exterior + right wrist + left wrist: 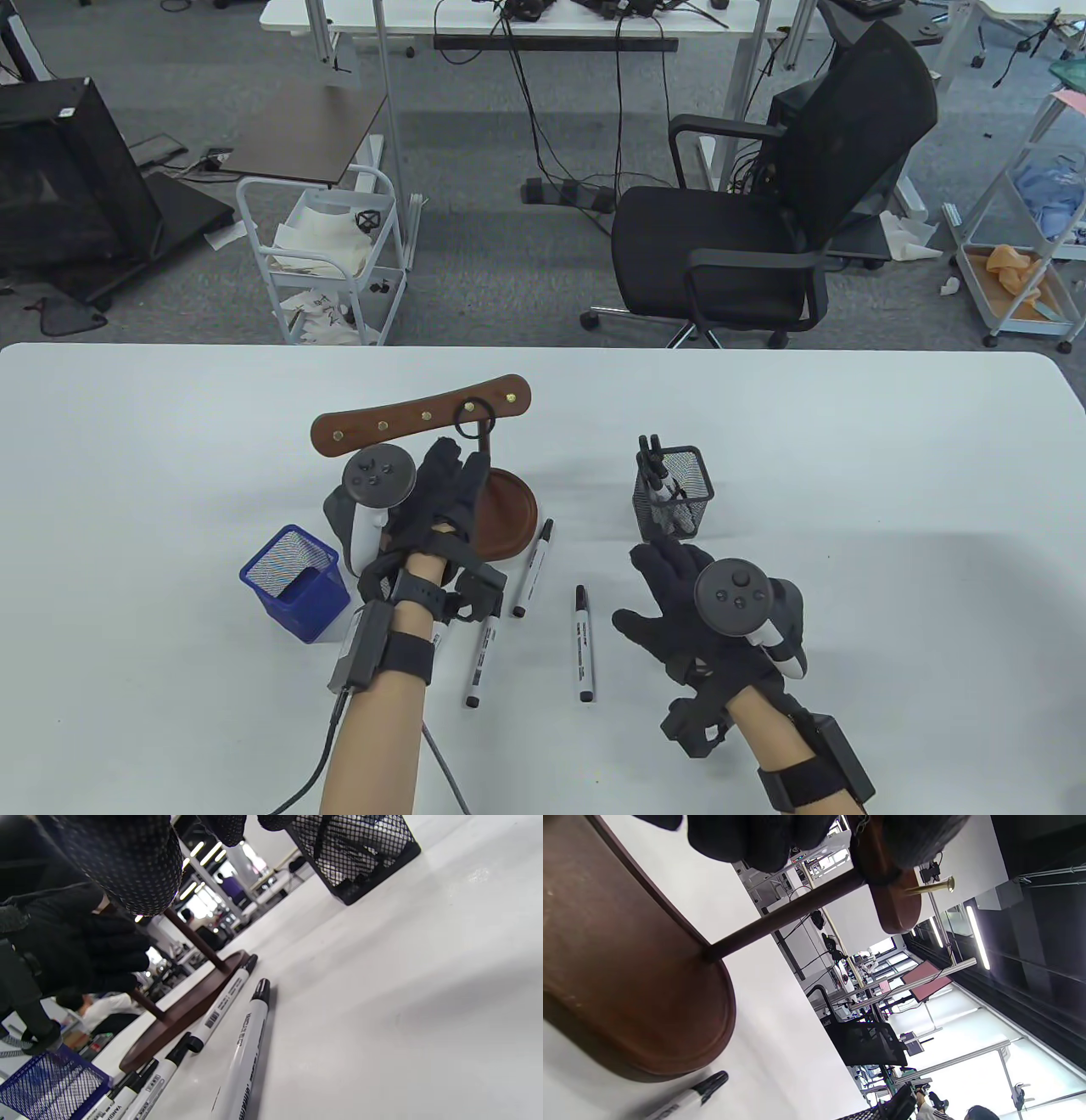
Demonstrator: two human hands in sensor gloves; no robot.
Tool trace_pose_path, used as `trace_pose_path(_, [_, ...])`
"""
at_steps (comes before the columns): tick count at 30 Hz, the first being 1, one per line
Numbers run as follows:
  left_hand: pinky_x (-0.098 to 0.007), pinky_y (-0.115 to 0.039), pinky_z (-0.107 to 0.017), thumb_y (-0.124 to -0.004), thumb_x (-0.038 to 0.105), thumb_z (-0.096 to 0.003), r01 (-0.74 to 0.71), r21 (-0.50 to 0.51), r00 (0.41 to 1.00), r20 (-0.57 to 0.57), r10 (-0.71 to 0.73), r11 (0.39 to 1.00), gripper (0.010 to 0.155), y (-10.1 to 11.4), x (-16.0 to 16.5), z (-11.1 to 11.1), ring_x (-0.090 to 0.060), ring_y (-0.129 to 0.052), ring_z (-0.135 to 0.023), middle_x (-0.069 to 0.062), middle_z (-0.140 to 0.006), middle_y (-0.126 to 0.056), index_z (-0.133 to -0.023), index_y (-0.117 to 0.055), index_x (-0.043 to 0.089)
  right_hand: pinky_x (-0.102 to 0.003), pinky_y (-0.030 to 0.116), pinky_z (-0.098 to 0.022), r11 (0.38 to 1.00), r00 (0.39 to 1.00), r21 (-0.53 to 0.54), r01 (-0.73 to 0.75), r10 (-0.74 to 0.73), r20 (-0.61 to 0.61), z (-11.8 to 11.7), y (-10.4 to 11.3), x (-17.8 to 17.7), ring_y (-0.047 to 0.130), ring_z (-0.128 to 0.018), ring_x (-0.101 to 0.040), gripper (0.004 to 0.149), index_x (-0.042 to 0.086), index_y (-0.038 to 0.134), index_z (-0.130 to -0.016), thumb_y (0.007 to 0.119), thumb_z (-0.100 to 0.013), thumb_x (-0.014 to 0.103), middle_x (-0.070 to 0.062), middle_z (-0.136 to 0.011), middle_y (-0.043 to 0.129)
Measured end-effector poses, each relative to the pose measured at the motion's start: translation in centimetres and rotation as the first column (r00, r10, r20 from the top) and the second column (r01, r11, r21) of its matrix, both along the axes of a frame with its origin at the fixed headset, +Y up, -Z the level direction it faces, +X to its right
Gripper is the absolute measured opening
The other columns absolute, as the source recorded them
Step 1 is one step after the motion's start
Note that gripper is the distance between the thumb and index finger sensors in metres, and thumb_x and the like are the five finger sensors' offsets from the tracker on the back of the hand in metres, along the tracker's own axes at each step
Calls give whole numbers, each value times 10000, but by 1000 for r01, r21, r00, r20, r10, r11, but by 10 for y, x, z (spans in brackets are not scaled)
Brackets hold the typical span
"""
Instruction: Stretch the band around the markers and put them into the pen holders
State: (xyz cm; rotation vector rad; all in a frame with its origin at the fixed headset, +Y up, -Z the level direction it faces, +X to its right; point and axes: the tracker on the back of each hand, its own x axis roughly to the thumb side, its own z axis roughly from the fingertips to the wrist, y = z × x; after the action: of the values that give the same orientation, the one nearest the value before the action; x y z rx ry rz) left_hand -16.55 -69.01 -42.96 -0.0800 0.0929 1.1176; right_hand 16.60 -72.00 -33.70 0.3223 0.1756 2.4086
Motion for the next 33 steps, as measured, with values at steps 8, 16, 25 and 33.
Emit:
trace_pose_path(8, [-736, -468, -734, -660, 453, -615, -48, -5, 998, -47, 48, 999, 707, 0, -1, -11, -554, -569, -1051, -296, -1171, -589, -1127, -443, 16, -687, 163, -735, 1000, 1000, 12, 1, -1, -1, 1, 1, 3, 224, -1087, -461, 793, 183, 474, -1103, 890, -478, 439, -147, -1247, 322])
trace_pose_path(16, [-697, -568, -714, -679, 418, -611, -31, -21, 994, -108, 28, 999, 616, 0, -1, -14, -495, -730, -989, -248, -1095, -749, -1075, -565, 30, -692, 166, -732, 1000, 1000, 15, -26, 26, 1, 2, 0, 5, 248, -1087, -463, 777, 179, 498, -1096, 892, -478, 435, -150, -1245, 348])
trace_pose_path(25, [-674, -590, -721, -691, 347, -617, -107, 5, 984, -141, 107, 994, 471, 0, -3, -15, -424, -803, -963, -154, -1035, -845, -1016, -651, 100, -692, 166, -730, 999, 999, 4, -35, 35, 2, 3, -2, 6, 254, -1084, -470, 775, 172, 501, -1096, 893, -479, 428, -158, -1245, 354])
trace_pose_path(33, [-671, -591, -725, -699, 321, -617, -92, 26, 986, -136, 94, 995, 411, 4, -3, -14, -392, -841, -943, -118, -973, -911, -977, -710, 123, -692, 165, -728, 999, 999, -5, -38, 38, 2, 3, -2, 7, 253, -1082, -473, 774, 167, 503, -1096, 895, -479, 422, -161, -1243, 354])
